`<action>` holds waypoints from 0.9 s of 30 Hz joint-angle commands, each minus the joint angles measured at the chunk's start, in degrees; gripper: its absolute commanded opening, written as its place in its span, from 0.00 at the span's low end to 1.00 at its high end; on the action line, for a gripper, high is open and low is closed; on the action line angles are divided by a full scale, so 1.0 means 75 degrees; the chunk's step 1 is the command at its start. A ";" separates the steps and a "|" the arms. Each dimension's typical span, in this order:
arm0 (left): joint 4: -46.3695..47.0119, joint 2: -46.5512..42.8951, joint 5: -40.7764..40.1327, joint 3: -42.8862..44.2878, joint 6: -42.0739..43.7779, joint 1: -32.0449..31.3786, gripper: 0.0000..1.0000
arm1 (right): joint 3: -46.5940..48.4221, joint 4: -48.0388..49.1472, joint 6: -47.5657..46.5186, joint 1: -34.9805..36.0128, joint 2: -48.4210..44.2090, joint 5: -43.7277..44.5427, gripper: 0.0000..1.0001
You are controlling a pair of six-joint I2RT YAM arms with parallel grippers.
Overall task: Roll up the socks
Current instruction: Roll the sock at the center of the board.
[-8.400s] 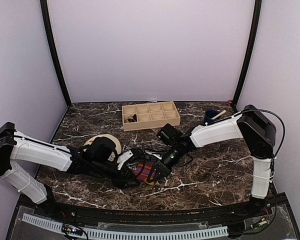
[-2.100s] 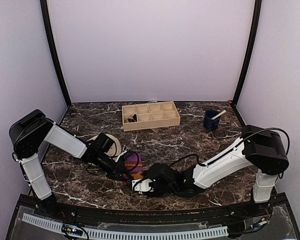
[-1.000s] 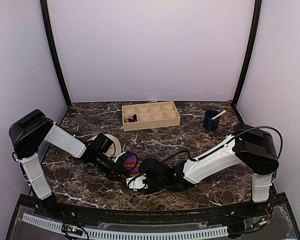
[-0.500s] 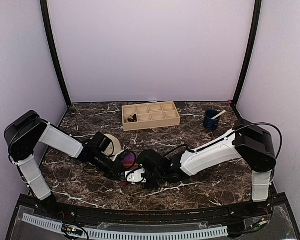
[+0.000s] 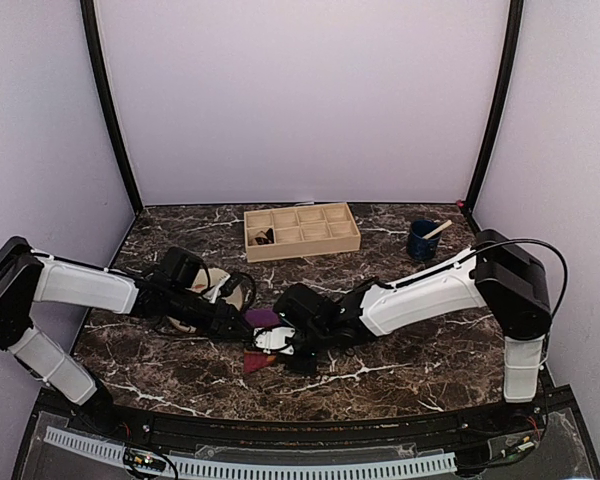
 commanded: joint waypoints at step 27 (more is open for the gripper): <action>0.1143 -0.1569 -0.0583 -0.1135 0.1122 -0.1721 0.36 | -0.0305 -0.1238 0.3576 -0.1692 0.0292 -0.6688 0.00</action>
